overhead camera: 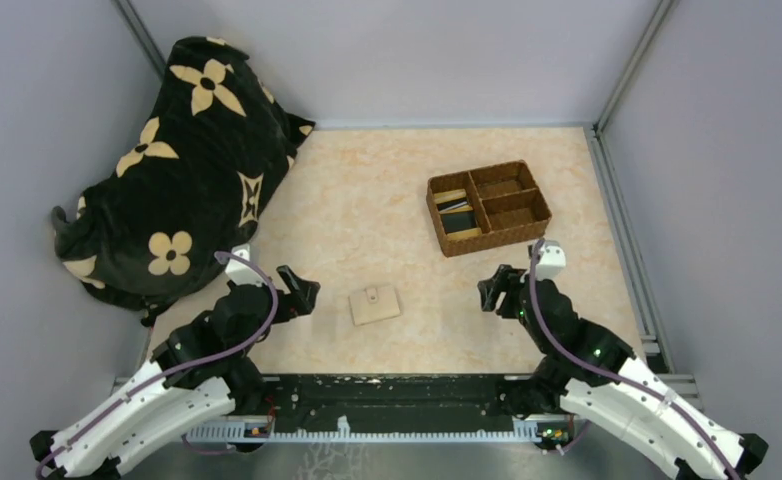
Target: Take the credit cards out of the card holder
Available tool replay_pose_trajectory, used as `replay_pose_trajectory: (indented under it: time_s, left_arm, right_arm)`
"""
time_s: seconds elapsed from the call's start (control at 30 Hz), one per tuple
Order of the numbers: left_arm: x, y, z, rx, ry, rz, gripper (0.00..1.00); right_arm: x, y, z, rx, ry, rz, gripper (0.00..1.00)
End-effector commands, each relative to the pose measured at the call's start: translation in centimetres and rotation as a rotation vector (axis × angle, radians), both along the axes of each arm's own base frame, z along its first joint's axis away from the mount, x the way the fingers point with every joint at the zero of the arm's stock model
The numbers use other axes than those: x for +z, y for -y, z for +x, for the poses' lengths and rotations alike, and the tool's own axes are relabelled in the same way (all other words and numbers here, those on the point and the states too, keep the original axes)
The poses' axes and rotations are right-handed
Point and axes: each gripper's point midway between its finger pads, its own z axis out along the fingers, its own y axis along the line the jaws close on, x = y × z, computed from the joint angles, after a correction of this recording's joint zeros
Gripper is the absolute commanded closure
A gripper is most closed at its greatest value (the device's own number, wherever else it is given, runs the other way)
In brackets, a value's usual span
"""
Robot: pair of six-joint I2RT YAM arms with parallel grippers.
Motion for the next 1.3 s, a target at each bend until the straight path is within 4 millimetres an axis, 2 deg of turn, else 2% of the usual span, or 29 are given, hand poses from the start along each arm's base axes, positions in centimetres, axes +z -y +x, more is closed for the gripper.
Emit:
replay_pose_trajectory:
  time_s: [0.0, 0.03, 0.1, 0.13, 0.23, 0.27, 0.3, 0.4, 0.43, 0.5, 0.57, 0.67, 0.7, 0.83, 0.93, 1.0, 1.03, 1.1, 1.17, 1.27]
  left_arm:
    - [2.7, -0.1, 0.5, -0.016, 0.087, 0.004, 0.03]
    - [3.6, -0.1, 0.7, -0.031, 0.114, 0.028, 0.06]
    - [6.0, 0.6, 1.1, -0.085, 0.183, 0.053, 0.08]
    - [7.6, 1.4, 1.5, -0.115, 0.232, 0.048, 0.09]
    - [10.7, 3.7, 2.7, -0.192, 0.301, 0.096, 0.08]
    - [11.3, 4.6, 3.4, -0.208, 0.306, 0.129, 0.06]
    - [11.7, 5.5, 4.3, -0.217, 0.302, 0.167, 0.03]
    - [11.4, 8.7, 7.3, -0.263, 0.294, 0.317, 0.00]
    - [10.0, 10.0, 8.6, -0.275, 0.257, 0.377, 0.00]
    - [9.0, 11.9, 10.3, -0.291, 0.221, 0.405, 0.00]
    - [8.9, 14.0, 11.4, -0.345, 0.213, 0.378, 0.00]
    - [9.7, 16.1, 12.7, -0.404, 0.233, 0.315, 0.00]
    - [9.9, 16.2, 13.3, -0.408, 0.239, 0.305, 0.00]
    - [10.0, 14.8, 16.9, -0.380, 0.224, 0.207, 0.00]
    - [8.1, 13.5, 19.0, -0.394, 0.144, 0.107, 0.01]
    - [6.1, 13.6, 18.8, -0.447, 0.087, 0.058, 0.04]
    - [5.5, 13.8, 18.5, -0.467, 0.068, 0.048, 0.05]
    - [4.8, 14.4, 17.9, -0.503, 0.059, 0.026, 0.19]
    - [4.4, 14.7, 17.7, -0.518, 0.043, 0.018, 0.22]
    - [3.8, 14.8, 18.0, -0.538, 0.027, 0.051, 0.36]
  right_arm:
    - [3.2, -0.5, 0.8, 0.045, 0.041, -0.081, 0.34]
    - [3.8, -0.4, 1.2, 0.044, 0.048, -0.127, 0.29]
    - [5.2, -0.5, 2.2, 0.055, 0.059, -0.216, 0.27]
    - [6.2, -0.8, 2.7, 0.063, 0.071, -0.250, 0.27]
    - [8.5, -1.6, 4.5, 0.074, 0.120, -0.336, 0.25]
    - [8.8, -1.7, 5.1, 0.064, 0.130, -0.361, 0.14]
    - [9.1, -1.9, 5.7, 0.064, 0.152, -0.380, 0.09]
    - [9.9, -3.7, 7.2, 0.128, 0.172, -0.366, 0.07]
    - [10.2, -4.3, 7.7, 0.145, 0.169, -0.350, 0.07]
    - [10.9, -5.3, 8.6, 0.161, 0.167, -0.336, 0.06]
    - [11.1, -6.1, 9.6, 0.166, 0.164, -0.353, 0.06]
    - [9.8, -8.1, 11.1, 0.217, 0.144, -0.369, 0.06]
    - [9.1, -9.0, 11.5, 0.244, 0.128, -0.358, 0.06]
    - [7.6, -11.6, 14.0, 0.303, 0.094, -0.295, 0.07]
    - [6.7, -12.5, 16.2, 0.313, 0.055, -0.246, 0.11]
    - [5.5, -12.9, 17.0, 0.327, 0.032, -0.258, 0.12]
    - [4.8, -13.5, 16.9, 0.358, 0.018, -0.254, 0.13]
    - [3.4, -15.0, 16.4, 0.436, 0.016, -0.214, 0.15]
    - [1.0, -16.3, 14.9, 0.521, -0.014, -0.169, 0.20]
    - [-1.4, -18.6, 12.4, 0.610, -0.038, -0.206, 0.21]
